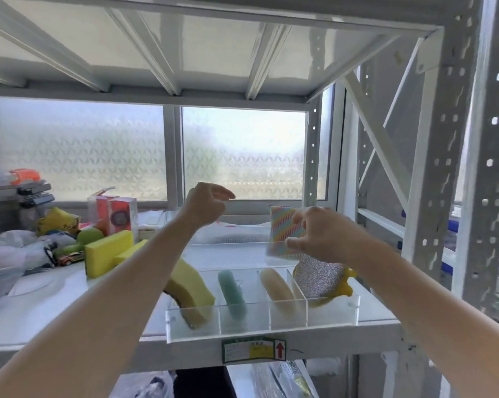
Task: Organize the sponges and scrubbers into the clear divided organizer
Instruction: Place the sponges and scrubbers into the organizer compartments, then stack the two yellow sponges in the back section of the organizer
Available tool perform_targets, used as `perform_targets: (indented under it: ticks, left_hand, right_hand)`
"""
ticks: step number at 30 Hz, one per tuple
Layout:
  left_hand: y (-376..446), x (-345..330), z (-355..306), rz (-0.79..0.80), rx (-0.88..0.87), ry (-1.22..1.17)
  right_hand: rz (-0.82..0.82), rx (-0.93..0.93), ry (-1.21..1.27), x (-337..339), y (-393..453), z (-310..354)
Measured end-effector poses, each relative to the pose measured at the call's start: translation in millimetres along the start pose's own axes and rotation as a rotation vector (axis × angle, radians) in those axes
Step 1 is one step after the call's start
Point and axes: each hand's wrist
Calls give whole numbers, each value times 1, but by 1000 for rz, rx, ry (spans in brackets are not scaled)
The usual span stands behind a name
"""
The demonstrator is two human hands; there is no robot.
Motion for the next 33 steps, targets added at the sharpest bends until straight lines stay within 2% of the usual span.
perform_targets:
  ticks: [4,9,13,16,23,28,33]
  left_hand:
    - [-7,75,54,-149,146,91]
    - [-31,147,131,-207,312,243]
    - [-44,163,172,-208,360,266]
    - [-40,158,198,-180,356,286]
    - [-16,127,231,-65,324,291]
    - [-6,118,245,-80,292,286]
    - [-6,120,245,-124,273,292]
  right_hand:
    - [4,109,24,-9,27,58]
    - [27,243,87,-31,72,154]
    - [45,296,129,-60,102,224]
    - [100,235,112,-96,130,259]
    - [343,-42,38,-189,186,273]
    - [357,-112,51,-217,198,271]
    - [293,-111,39,-220,202,271]
Point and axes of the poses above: each hand's wrist, its own y-axis towards the middle knuckle, its own x-axis out of the back of the hand, z = x × y, and after that the axes turned 9 degrees about x, right-handed
